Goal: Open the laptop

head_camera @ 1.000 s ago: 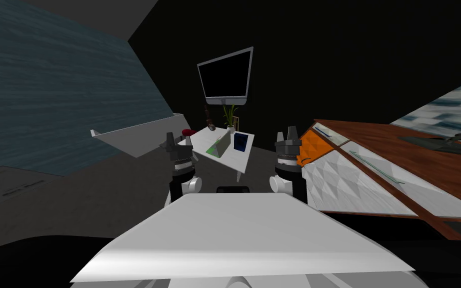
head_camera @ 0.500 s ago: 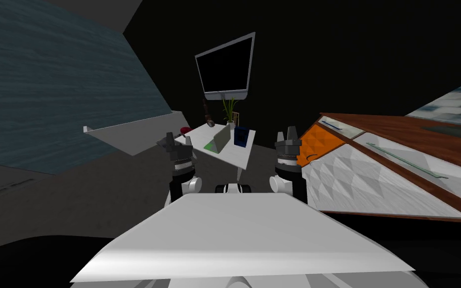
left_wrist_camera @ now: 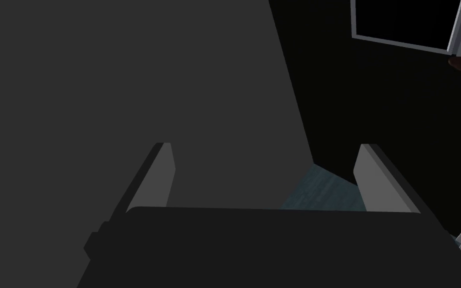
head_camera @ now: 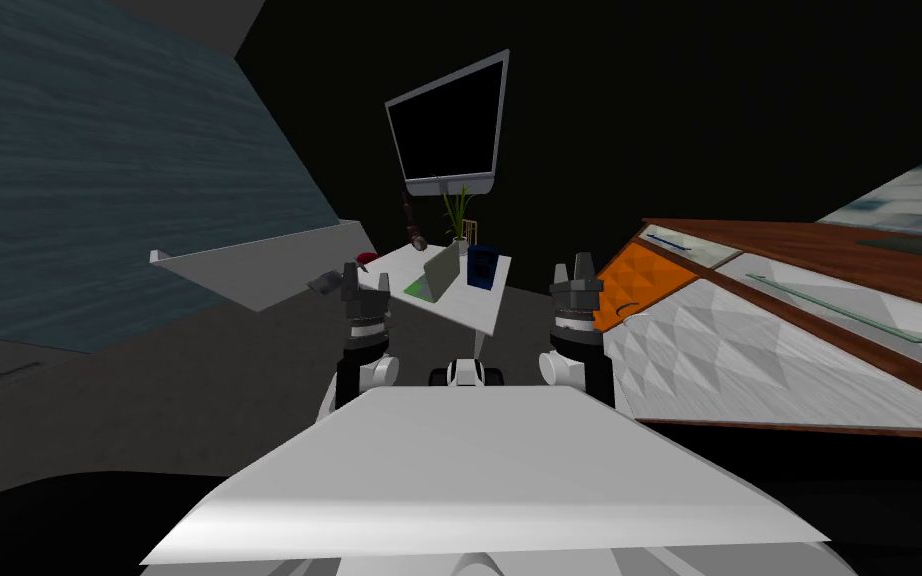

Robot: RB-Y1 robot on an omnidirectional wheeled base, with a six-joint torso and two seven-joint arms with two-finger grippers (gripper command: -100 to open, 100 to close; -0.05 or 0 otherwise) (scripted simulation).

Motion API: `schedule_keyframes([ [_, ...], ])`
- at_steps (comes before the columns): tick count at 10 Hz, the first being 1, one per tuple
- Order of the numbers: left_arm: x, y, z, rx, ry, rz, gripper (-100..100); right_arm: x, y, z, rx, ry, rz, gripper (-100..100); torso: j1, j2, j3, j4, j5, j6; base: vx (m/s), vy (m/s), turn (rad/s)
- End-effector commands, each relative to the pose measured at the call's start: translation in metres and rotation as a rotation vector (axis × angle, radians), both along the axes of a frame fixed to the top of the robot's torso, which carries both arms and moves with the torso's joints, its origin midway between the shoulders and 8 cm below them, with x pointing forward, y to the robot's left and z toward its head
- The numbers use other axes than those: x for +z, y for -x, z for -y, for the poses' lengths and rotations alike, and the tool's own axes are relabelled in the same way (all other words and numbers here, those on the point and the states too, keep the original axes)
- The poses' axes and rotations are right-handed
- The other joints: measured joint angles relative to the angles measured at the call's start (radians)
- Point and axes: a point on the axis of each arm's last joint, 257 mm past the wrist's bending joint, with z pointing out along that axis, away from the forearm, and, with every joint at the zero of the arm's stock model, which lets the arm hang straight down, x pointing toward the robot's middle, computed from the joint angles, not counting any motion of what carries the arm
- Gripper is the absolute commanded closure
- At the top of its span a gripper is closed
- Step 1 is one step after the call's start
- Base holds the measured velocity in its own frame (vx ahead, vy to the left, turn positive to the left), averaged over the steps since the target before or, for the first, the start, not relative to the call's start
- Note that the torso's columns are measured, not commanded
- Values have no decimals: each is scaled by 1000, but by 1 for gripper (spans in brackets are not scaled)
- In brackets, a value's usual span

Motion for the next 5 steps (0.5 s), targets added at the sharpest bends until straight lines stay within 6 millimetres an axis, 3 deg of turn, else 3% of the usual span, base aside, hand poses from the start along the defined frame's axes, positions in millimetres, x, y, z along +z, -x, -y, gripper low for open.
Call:
schedule_keyframes([
  [1,-6,-10,10,-34,-58,-54,-100,0,0,0,0,0,0,0,0,0,0,0,0,0,15,11,-59],
  [5,-15,-23,20,-61,-107,-124,-100,0,0,0,0,0,0,0,-1,1,0,0,0,0,14,14,-47],
])
